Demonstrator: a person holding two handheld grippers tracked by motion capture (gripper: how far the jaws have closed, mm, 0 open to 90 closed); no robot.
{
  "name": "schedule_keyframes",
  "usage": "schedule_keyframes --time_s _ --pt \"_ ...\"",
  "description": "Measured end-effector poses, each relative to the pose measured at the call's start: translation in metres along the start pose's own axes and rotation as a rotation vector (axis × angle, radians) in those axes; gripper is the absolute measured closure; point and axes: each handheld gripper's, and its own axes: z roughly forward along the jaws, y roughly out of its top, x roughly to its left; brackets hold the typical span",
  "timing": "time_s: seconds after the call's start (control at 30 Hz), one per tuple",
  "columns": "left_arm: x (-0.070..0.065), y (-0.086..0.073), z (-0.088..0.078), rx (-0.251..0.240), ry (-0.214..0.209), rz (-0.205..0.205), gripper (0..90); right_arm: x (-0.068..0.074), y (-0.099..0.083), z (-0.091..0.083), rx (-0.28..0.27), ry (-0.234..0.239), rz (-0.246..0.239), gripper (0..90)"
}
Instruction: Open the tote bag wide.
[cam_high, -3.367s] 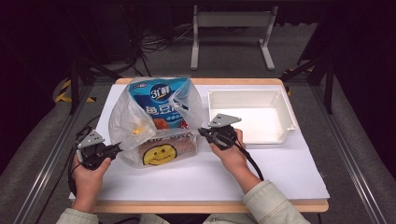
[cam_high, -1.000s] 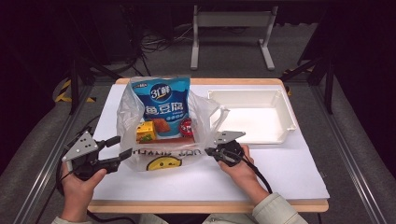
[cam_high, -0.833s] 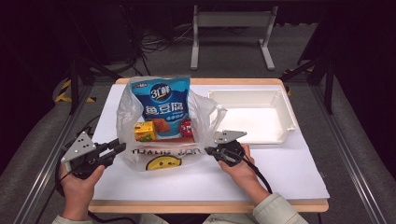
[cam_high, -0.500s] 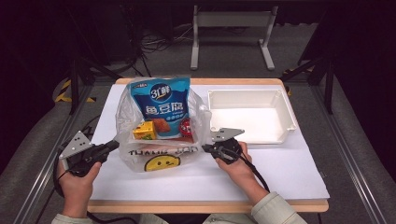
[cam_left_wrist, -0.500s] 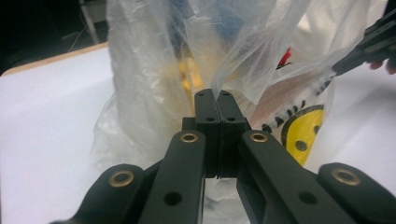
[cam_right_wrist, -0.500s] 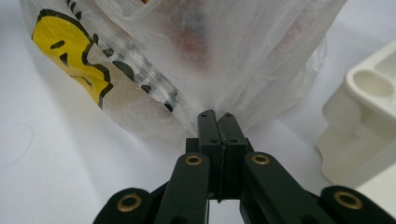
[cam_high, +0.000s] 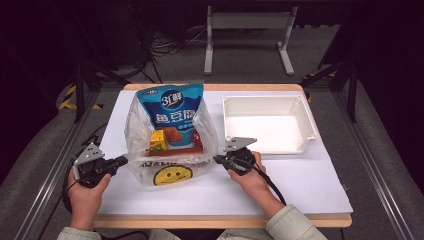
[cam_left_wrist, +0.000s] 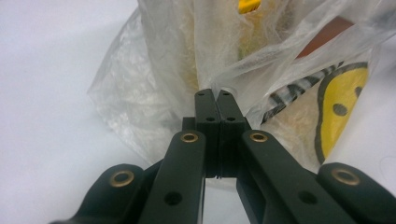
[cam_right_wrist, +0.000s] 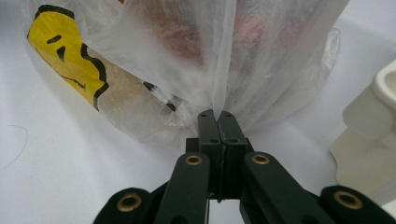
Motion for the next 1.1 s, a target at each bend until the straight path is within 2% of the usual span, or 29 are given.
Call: schedule_keyframes --time_s 0.17,0.27,0.4,0.5,0.63,0.73,0.9,1.1 --pt "0.003 -0.006 0.010 0.067 -0.028 -0.014 90.0 0.000 -0.001 0.000 0.004 0.001 0.001 90.0" --pt "0.002 -0.010 0.010 0.078 -0.041 -0.025 90.0 0.000 -0.002 -0.001 0.009 0.004 0.001 90.0" --pt "-0.003 -0.015 0.007 0.092 -0.080 -0.014 90.0 0.002 -0.006 -0.004 0.022 0.011 -0.006 90.0" --pt "-0.007 -0.018 0.008 0.119 -0.112 0.013 90.0 0.002 -0.009 -0.007 0.034 0.015 -0.006 90.0" --pt "-0.009 -0.021 0.012 0.160 -0.137 0.010 90.0 0.000 -0.015 -0.009 0.052 0.020 0.001 90.0" --pt "-0.007 -0.023 0.018 0.184 -0.137 0.001 90.0 -0.002 -0.018 -0.007 0.083 0.018 0.016 90.0" --pt "-0.007 -0.024 0.028 0.213 -0.112 0.008 90.0 -0.007 -0.024 -0.001 0.148 0.006 0.041 90.0" --pt "-0.003 -0.026 0.036 0.229 -0.103 -0.006 89.9 -0.010 -0.026 -0.001 0.151 0.004 0.056 90.0"
